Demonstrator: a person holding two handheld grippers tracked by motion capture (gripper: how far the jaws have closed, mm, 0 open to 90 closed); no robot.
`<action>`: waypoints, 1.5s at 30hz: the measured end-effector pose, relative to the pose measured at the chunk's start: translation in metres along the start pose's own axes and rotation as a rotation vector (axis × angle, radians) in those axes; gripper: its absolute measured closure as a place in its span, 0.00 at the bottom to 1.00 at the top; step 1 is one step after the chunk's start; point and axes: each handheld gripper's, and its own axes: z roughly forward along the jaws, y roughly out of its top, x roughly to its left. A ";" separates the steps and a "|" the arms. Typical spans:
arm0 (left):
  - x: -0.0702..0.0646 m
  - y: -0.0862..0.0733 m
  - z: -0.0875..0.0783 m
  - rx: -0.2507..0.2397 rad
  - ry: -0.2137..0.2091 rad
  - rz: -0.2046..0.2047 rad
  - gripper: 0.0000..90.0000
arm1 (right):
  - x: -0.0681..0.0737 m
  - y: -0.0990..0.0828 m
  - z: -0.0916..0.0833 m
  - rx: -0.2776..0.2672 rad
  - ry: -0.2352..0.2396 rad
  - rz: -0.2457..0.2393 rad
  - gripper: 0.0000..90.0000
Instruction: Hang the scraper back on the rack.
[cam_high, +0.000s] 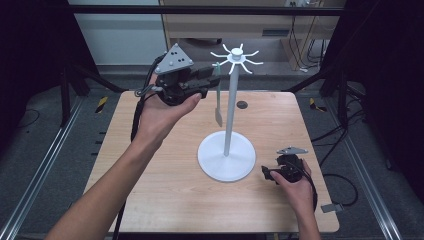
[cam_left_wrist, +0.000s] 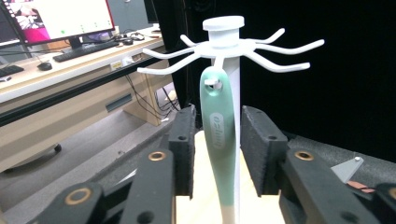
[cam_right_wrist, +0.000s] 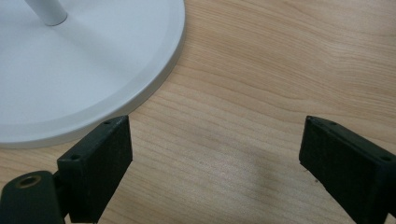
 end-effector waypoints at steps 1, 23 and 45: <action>0.000 0.000 0.000 0.000 0.000 0.000 0.69 | 0.000 0.000 0.000 -0.001 0.001 0.003 0.11; -0.003 -0.055 -0.025 0.085 0.014 0.048 0.16 | 0.001 0.000 -0.001 -0.004 -0.001 0.001 0.11; -0.020 -0.149 -0.045 0.195 0.049 0.076 0.07 | 0.000 -0.001 -0.002 -0.006 -0.010 0.005 0.10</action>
